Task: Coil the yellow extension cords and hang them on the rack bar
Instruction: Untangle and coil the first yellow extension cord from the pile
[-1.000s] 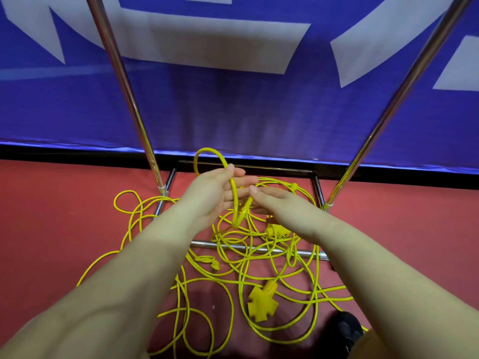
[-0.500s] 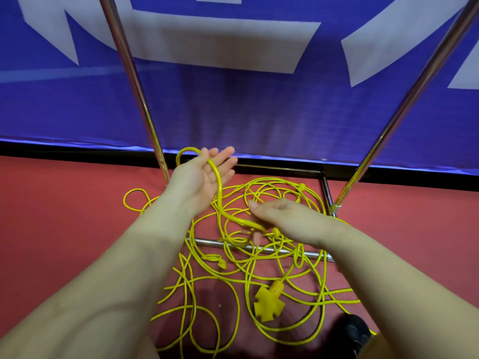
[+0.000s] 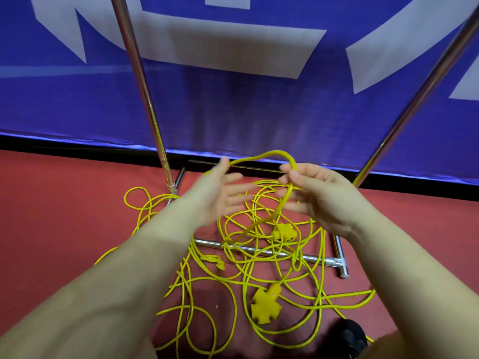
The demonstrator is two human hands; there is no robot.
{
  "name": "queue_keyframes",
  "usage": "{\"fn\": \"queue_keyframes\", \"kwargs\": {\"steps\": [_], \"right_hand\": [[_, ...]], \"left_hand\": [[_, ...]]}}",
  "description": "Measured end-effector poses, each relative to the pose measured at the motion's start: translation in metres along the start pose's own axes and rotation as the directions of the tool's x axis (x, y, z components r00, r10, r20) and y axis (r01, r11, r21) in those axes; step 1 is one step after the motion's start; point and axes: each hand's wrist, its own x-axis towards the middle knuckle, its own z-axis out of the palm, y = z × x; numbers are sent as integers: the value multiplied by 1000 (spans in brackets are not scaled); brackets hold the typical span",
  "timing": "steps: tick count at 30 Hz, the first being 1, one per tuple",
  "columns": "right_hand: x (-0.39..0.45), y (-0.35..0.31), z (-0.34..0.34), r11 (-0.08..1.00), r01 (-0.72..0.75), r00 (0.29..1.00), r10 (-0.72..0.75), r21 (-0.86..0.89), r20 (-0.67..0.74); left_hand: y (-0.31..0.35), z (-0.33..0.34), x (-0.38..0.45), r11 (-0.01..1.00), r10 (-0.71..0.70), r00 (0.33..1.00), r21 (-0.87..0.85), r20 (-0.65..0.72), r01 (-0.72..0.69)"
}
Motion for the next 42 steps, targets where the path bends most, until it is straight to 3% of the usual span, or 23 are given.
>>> {"fn": "queue_keyframes", "kwargs": {"steps": [2,5,7,9,11,14,16,18,20,23,26,30,33,35,38,40,42], "right_hand": [[6,0,-6,991,63,984,-41,119,-174],[12,-1,-15,967,167,930,-89,194,-356],[13,-2,-18,953,214,911,-115,216,-395],[16,0,-20,953,219,916,-127,210,-379],[16,4,-18,980,139,945,-88,144,-316],[13,15,-14,980,-63,986,32,-191,-161],[10,26,-9,861,-125,992,126,-492,-31],[9,39,-3,668,-29,981,160,-744,106],[11,46,5,615,47,971,159,-787,181],[11,36,12,862,-25,985,107,-507,133],[15,21,6,992,-53,998,50,-113,-33],[19,9,-4,949,42,970,35,312,-240],[22,7,-13,935,81,944,39,345,-327],[24,10,-18,971,20,954,54,239,-296],[20,16,-18,975,-159,978,134,-155,-163],[14,26,-15,845,-188,979,202,-500,-28],[9,36,-10,655,-67,963,240,-752,123]], "left_hand": [[-13,15,-3,954,-62,985,301,159,12],[-29,24,-3,818,11,967,554,253,-154],[-36,20,2,683,129,961,681,244,-264],[-37,18,5,638,192,953,708,233,-301],[-33,18,4,699,227,956,652,187,-293],[-20,19,-2,884,238,966,389,100,-258],[-13,20,-4,962,246,968,107,51,-250],[-5,19,-5,956,258,966,-136,-20,-259],[2,16,-5,924,278,958,-252,-73,-287],[1,11,-2,957,251,968,-148,-13,-250],[-14,13,-3,959,80,989,261,126,-111],[-34,22,-10,812,-169,941,582,294,-36],[-36,23,-13,762,-219,901,642,375,-82],[-32,23,-11,756,-121,931,640,344,-137],[-23,22,-8,913,85,979,378,186,-152],[-15,19,-7,983,162,983,79,87,-168],[-8,17,-6,970,213,977,-120,9,-210]]}}
